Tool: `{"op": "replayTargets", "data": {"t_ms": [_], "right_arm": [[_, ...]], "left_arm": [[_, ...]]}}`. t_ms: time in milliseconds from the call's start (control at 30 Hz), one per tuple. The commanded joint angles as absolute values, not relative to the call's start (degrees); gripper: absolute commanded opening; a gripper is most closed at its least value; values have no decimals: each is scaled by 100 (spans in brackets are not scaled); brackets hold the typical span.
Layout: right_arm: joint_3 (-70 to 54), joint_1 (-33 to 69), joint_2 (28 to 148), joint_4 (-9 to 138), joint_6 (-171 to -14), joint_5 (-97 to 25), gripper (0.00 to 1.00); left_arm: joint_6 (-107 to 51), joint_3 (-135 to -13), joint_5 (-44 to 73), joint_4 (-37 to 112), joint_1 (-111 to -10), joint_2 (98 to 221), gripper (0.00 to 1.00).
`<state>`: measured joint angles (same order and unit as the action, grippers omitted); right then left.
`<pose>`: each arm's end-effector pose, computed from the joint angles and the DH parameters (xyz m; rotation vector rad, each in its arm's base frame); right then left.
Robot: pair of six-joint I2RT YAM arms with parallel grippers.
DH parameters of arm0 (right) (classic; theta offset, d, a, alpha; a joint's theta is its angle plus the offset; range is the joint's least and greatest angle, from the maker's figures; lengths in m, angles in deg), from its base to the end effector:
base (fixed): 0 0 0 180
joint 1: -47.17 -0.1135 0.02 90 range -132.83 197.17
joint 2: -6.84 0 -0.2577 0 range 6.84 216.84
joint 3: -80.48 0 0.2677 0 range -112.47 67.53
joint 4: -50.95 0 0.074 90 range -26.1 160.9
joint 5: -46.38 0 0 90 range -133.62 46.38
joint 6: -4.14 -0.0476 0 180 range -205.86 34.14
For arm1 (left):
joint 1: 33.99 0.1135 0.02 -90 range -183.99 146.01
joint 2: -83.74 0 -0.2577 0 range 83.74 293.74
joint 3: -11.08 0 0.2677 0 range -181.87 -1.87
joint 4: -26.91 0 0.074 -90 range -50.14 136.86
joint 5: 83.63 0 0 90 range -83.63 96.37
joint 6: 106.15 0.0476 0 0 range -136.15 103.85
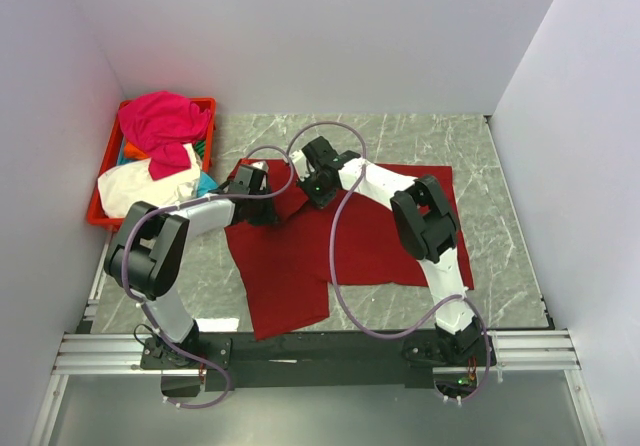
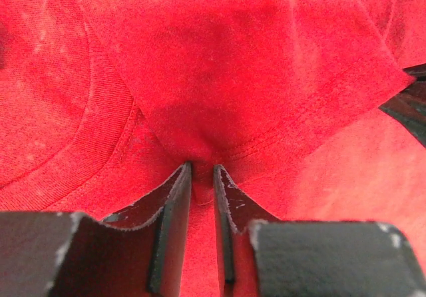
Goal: Fold and stack the t-shirts
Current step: Fold the tshirt
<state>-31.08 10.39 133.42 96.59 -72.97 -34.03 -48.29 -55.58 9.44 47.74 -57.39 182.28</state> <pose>0.3888 0.3006 0.1456 -1.1667 2.3823 0.3613 0.3287 -0.1450 0.1303 -0.1714 2.5456 -0.4616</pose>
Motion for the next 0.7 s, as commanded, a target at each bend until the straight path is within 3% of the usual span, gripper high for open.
{"op": "replayTargets", "data": {"t_ms": [0,667], "right_arm": [[-3118,1025,12954,9581,-7285,-3728,9],[-2827,1245,12540,9774,-7057,-3773,9]], "left_arm": [[-4761,-5654,865,4786,-5763,18341,26],[-4814,-5513,725,4830,-5746,18086,20]]}}
